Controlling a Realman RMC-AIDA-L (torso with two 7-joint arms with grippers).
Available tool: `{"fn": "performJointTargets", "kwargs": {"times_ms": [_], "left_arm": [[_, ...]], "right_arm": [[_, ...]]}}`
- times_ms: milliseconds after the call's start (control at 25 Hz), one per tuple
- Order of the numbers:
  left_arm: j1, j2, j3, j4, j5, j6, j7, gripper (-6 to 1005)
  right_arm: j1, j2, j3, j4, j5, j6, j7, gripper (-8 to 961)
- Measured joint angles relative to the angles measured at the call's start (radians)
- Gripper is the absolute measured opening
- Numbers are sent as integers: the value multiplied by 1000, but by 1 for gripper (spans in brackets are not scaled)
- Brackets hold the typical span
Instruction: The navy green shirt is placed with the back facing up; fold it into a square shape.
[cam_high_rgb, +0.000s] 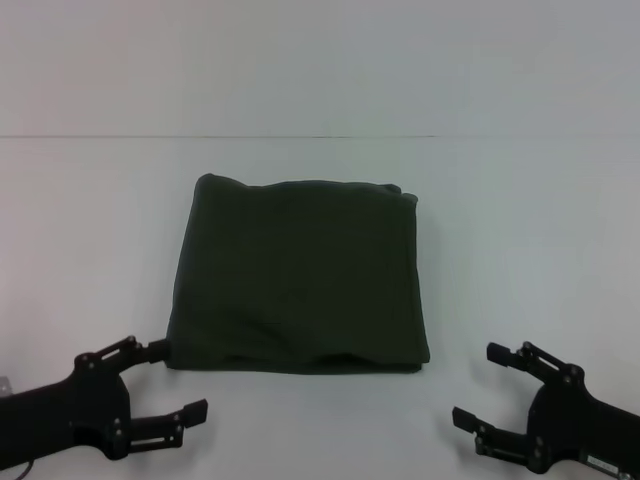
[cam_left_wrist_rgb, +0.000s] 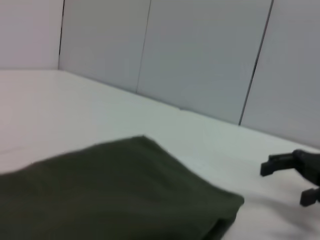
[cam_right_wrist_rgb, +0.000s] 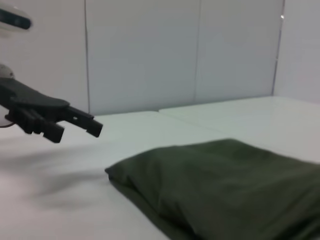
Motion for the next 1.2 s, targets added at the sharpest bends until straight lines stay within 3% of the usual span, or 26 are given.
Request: {"fn": "performJointTargets", "kwargs": {"times_ms": [240,1200], "left_arm": [[5,-2,13,-58,38,-97,-3,950],[14,6,4,-89,35,-62,-12,951]], "right_arm": [[-12,-4,28,21,0,13,-1,915],[18,-1,25,27,-6,63,6,915]]}}
